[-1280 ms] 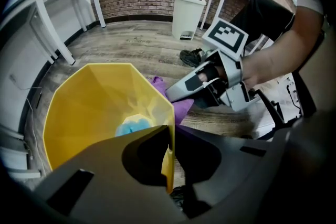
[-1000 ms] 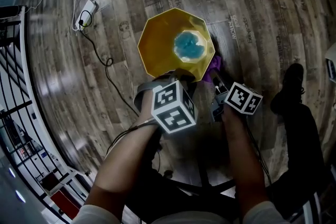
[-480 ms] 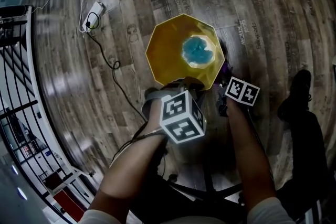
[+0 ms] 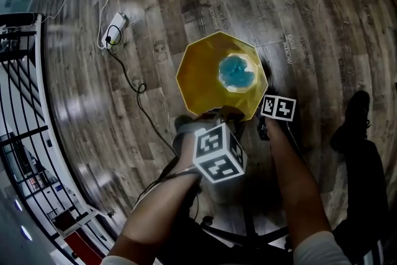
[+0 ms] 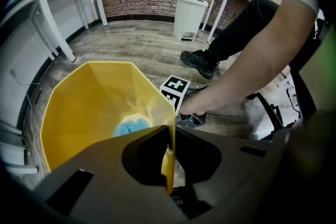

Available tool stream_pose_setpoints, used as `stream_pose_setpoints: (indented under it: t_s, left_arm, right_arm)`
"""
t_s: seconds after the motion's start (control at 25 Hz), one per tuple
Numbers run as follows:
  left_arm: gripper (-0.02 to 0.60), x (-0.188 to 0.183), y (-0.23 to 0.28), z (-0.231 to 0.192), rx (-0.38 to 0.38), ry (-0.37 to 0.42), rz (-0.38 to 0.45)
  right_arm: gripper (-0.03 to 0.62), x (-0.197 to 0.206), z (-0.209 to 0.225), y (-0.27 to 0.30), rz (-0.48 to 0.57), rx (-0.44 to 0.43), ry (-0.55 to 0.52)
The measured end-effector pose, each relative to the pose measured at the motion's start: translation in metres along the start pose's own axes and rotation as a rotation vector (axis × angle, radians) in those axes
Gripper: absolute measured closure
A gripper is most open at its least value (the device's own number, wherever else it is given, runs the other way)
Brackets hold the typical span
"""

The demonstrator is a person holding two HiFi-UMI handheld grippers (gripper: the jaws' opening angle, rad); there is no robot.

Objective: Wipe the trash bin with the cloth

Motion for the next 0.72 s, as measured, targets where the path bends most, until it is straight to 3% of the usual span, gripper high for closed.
stream_pose_setpoints:
  t_s: [0.24, 0.48, 0.64, 0.72]
  left_arm:
    - [0.561, -0.001, 0.004, -0.003, -0.018, -0.064, -0.007]
    - [0.56, -0.007, 0.006, -0.007, -0.054, -0.164, 0.01]
    - [0.558, -0.016, 0.004, -0.01, -0.012, -0.306, 0.132]
    - [0.516, -0.021, -0.004, -0.01, 0.028, -0.302, 0.194]
  right_arm:
    - [0.45, -0.006, -0.001, -0.014, 0.006, 0.03, -0.054]
    - [0.45, -0.007, -0.006, -0.067, 0.116, -0.052, 0.034]
    - [0.45, -0.003, -0.016, -0.102, 0.167, -0.095, 0.065]
    - [0.45, -0.004, -0.023, -0.119, 0.196, -0.115, 0.083]
Point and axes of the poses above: the fingertips, and each gripper's own axes: y forward along the fingers, z to its right, x out of its underside, the point moved 9 cm from there along -y, backward along the fingers, and after that the axes turned 5 degrees about y, right-handed, at the moved point
